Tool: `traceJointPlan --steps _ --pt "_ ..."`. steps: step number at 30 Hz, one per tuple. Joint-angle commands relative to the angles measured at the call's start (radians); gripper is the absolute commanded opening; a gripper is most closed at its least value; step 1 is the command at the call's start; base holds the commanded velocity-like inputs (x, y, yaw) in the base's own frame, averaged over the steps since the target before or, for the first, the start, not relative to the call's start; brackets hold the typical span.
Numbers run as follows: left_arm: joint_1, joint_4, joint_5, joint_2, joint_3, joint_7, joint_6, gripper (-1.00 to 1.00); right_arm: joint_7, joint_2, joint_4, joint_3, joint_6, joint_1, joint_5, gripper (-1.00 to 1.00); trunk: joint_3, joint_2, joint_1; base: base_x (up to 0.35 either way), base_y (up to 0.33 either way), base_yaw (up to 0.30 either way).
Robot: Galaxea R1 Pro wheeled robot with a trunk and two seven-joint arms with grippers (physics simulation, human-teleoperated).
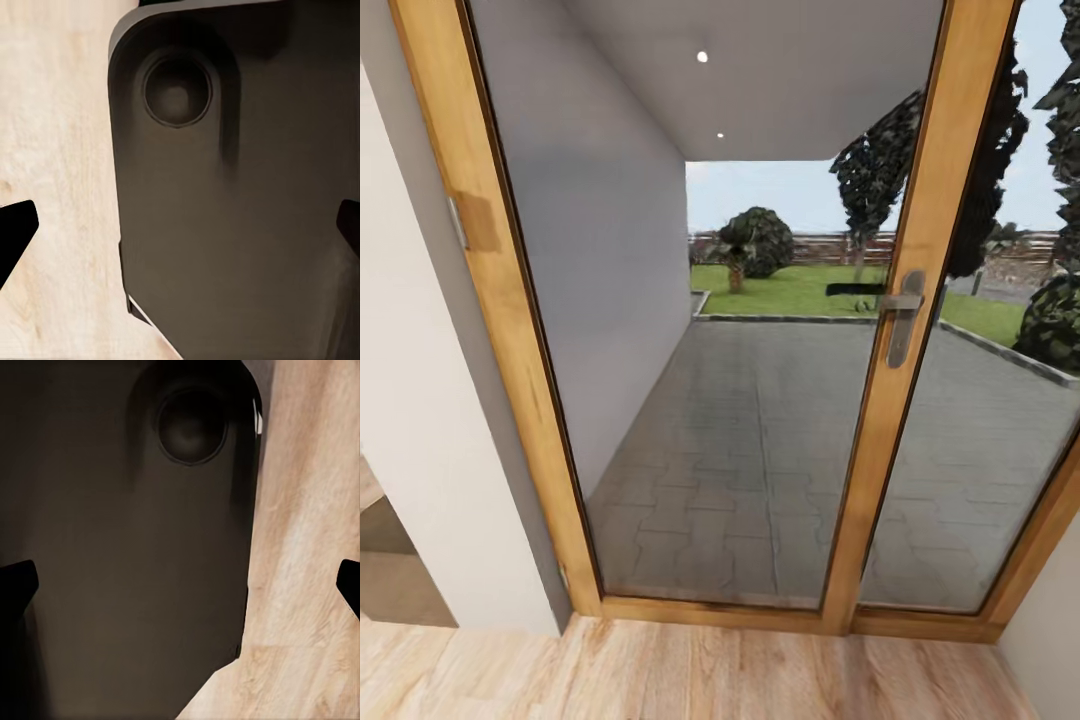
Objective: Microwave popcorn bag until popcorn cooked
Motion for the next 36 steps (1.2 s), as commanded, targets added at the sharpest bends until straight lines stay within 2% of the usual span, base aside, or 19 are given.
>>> traceJointPlan --steps 1,36 --pt "0.000 -0.001 -0.001 0.000 -0.001 0.000 0.000 1.00 -0.001 0.000 0.000 0.001 -0.002 0.000 0.001 1.00 -0.001 0.000 0.000 0.000 0.000 0.241" --pt "0.000 -0.001 -0.001 0.000 -0.002 0.000 0.000 1.00 -0.001 0.000 0.000 0.002 -0.019 0.000 0.001 1.00 -0.001 0.000 0.000 0.000 0.000 0.267"
